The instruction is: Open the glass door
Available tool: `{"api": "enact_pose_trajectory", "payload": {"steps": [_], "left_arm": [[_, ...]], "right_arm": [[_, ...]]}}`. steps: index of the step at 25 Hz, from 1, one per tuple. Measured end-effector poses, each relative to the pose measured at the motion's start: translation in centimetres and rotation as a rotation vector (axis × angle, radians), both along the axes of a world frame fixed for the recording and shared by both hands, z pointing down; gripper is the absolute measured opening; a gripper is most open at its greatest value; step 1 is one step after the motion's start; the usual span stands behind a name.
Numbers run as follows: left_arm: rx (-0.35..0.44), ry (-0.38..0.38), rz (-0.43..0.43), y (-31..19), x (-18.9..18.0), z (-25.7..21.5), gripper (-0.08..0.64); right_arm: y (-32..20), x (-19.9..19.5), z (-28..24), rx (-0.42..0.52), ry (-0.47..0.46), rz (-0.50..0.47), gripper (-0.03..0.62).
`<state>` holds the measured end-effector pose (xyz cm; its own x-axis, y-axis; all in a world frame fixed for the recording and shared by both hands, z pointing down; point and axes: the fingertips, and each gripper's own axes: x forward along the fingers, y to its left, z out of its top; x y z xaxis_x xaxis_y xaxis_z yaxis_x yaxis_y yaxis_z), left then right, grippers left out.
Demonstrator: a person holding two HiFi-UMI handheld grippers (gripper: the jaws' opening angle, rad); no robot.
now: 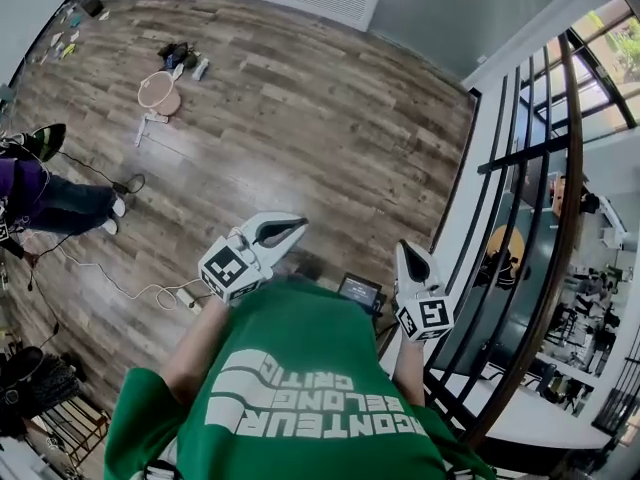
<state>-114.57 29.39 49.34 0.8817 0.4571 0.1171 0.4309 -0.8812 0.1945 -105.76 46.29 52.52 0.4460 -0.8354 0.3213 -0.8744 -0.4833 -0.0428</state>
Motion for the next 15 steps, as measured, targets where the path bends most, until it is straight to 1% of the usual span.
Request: {"api": "enact_pose_trajectory", "payload": {"steps": [4,6,10,13,15], "left_arm": [[-0.026,-0.028,0.034,1.9,0.5,0.3,0.015],[-0.035,-0.042,0.050,2.8,1.4,0.1,0.015],[-0.028,-0.068,0.118,4.3,3.3,-0.1,0.015],[-0.031,-0.076,0.149,4.2,3.8,0.2,0.015],[-0.050,-0.079,0.154,3.8,5.1,0.8,0.015]], "right_arm": [[2.2,-0.3,0.5,-0.006,-0.015,0.041,-0.009],[3.2,0.4,0.4,-0.005,-0.028,0.059,-0.009],[5.1,1.5,1.3,0.000,-0.064,0.121,-0.009],[5.2,1.5,1.3,0.003,-0.064,0.153,-0.009],[5.0,2.0,1.2,0.000,-0.062,0.167,-0.009]]}}
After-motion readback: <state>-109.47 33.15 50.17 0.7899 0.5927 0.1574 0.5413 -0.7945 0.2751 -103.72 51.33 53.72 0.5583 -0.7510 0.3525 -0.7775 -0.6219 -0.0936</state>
